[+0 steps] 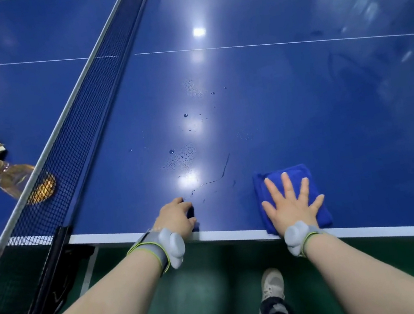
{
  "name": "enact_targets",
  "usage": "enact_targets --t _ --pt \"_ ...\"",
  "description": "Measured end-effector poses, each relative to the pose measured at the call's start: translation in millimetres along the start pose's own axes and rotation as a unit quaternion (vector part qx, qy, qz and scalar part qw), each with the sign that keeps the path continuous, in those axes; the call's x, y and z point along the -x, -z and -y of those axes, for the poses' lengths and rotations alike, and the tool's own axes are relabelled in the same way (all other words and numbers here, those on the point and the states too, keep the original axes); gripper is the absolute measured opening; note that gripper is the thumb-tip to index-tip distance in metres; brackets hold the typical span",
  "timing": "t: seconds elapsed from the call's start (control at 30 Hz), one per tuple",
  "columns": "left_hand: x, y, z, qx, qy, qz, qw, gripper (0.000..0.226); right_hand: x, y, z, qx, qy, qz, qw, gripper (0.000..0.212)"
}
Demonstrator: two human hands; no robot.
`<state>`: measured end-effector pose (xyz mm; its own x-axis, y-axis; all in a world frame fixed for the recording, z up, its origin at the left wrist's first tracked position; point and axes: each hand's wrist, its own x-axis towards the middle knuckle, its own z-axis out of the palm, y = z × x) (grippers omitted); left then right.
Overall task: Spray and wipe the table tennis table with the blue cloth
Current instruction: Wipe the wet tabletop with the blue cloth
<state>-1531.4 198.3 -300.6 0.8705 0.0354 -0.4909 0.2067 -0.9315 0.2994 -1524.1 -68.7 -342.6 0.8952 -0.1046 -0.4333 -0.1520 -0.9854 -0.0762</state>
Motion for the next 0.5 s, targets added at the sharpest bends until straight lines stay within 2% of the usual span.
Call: enact_targets --t 0.13,0.27,0.37,0.5 --pt "1.1 0.5 10.5 -0.01 0.021 -0.008 1.0 0.033 -12.5 12.0 -37.0 -0.057 -0.139 -0.009 0.989 0.061" --pt "1.2 3.6 19.7 -0.02 0.01 -0.006 1.0 0.027 -18.9 17.1 -50.1 -0.083 -0.196 -0.011 0.977 0.062" --pt "-0.6 9.8 21.8 -0.018 -0.006 0.005 1.0 0.031 -17.8 14.3 -24.4 -0.072 -0.186 -0.018 0.98 0.063" --pt "-3.8 18.0 23.5 -0.03 -0.026 0.019 0.999 0.041 -11.9 3.3 34.8 -0.03 -0.072 -0.029 0.997 0.064"
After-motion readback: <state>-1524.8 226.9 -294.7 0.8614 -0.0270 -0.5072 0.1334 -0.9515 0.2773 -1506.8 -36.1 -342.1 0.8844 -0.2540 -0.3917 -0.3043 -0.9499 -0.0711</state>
